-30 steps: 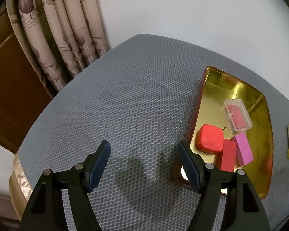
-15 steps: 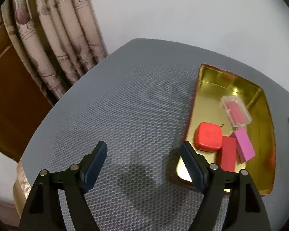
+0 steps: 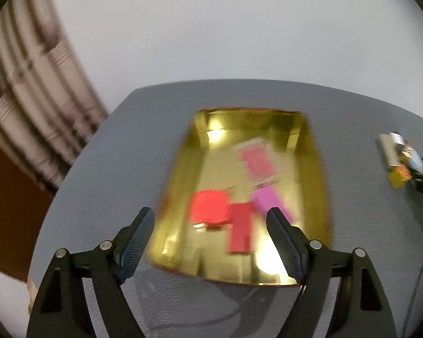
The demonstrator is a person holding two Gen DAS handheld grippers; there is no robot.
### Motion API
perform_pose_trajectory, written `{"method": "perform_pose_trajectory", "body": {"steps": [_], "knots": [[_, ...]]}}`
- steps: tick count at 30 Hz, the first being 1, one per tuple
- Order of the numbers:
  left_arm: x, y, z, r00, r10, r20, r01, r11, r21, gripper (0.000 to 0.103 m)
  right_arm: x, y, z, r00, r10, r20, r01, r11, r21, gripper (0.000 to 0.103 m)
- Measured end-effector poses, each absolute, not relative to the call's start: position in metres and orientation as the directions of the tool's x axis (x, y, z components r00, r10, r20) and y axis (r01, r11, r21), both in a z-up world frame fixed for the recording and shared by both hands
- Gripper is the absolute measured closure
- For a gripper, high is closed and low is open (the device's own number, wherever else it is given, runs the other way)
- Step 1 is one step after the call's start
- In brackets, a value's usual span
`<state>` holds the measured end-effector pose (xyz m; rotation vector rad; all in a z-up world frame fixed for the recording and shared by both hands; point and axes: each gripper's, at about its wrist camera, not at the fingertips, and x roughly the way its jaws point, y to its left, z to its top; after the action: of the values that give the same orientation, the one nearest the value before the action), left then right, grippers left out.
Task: Organize rigid objects
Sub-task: 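Close the right tool on the clear box holding blue tissue, then grasp the red-yellow striped cube with the left tool while the right tool holds the clear box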
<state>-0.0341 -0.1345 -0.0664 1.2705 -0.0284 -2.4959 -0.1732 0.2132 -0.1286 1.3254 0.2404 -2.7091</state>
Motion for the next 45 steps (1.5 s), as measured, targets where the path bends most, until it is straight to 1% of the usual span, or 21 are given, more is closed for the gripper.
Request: {"method": "perform_pose_trajectory", "body": {"steps": [3, 6, 12, 13, 14, 15, 18, 22, 28, 39, 40, 41, 42, 44, 45], "knots": [[-0.050, -0.099, -0.066, -0.550, -0.235, -0.802, 0.219, -0.967, 0.133, 0.022, -0.173, 0.224, -0.133, -0.602, -0.085, -0.794, 0.140, -0.990, 0.000, 0.025], [-0.071, -0.066, -0.069, -0.541, -0.152, -0.827, 0.158, -0.984, 0.078, 0.022, -0.173, 0.219, -0.135, -0.600, -0.074, -0.796, 0.139, -0.990, -0.013, 0.025], [-0.111, -0.008, -0.078, -0.504, -0.070, -0.861, 0.113, -0.993, 0.014, 0.022, -0.173, 0.211, -0.138, -0.611, -0.060, -0.790, 0.111, -0.994, -0.011, 0.023], [-0.117, -0.002, -0.079, -0.499, -0.057, -0.865, 0.109, -0.994, 0.002, 0.022, -0.173, 0.210, -0.138, -0.612, -0.059, -0.789, 0.111, -0.994, -0.011, 0.024], [-0.123, 0.006, -0.081, -0.492, -0.041, -0.870, 0.103, -0.995, -0.012, 0.022, -0.172, 0.213, -0.137, -0.614, -0.061, -0.787, 0.112, -0.994, -0.010, 0.033], [-0.129, 0.014, -0.082, -0.483, -0.033, -0.875, 0.105, -0.994, -0.021, 0.022, -0.170, 0.214, -0.136, -0.620, -0.072, -0.781, 0.120, -0.993, -0.004, 0.039], [-0.139, 0.030, -0.087, -0.463, -0.005, -0.886, 0.102, -0.994, -0.048, 0.022, -0.161, 0.218, -0.135, -0.624, -0.073, -0.778, 0.127, -0.992, -0.009, 0.041], [-0.150, 0.045, -0.098, -0.426, 0.014, -0.905, 0.102, -0.993, -0.063, 0.022, -0.143, 0.222, -0.135, -0.625, -0.057, -0.778, 0.107, -0.994, -0.013, 0.042], [-0.174, 0.052, -0.113, -0.341, 0.063, -0.938, 0.171, -0.977, -0.127, 0.022, -0.108, 0.230, -0.137, -0.626, -0.044, -0.778, 0.078, -0.997, -0.007, 0.042], [-0.201, 0.065, -0.139, -0.275, 0.027, -0.961, 0.196, -0.977, -0.084, 0.023, -0.127, 0.238, -0.143, -0.626, -0.048, -0.778, 0.080, -0.997, -0.003, 0.041], [-0.202, 0.065, -0.141, -0.275, 0.021, -0.961, 0.197, -0.977, -0.078, 0.025, -0.139, 0.235, -0.143, -0.625, -0.048, -0.779, 0.079, -0.997, -0.003, 0.041], [-0.204, 0.068, -0.142, -0.277, 0.010, -0.961, 0.197, -0.978, -0.067, 0.034, -0.140, 0.235, -0.144, -0.625, -0.048, -0.779, 0.079, -0.997, -0.002, 0.041], [-0.204, 0.067, -0.143, -0.279, -0.006, -0.960, 0.197, -0.979, -0.051, 0.039, -0.140, 0.236, -0.144, -0.626, -0.048, -0.779, 0.079, -0.997, -0.003, 0.041], [-0.204, 0.065, -0.146, -0.267, -0.007, -0.964, 0.189, -0.981, -0.045, 0.064, -0.140, 0.236, -0.144, -0.626, -0.050, -0.779, 0.079, -0.997, 0.000, 0.041], [-0.203, 0.063, -0.147, -0.262, -0.001, -0.965, 0.190, -0.980, -0.051, 0.070, -0.141, 0.235, -0.144, -0.625, -0.049, -0.779, 0.079, -0.997, 0.000, 0.041]]}}
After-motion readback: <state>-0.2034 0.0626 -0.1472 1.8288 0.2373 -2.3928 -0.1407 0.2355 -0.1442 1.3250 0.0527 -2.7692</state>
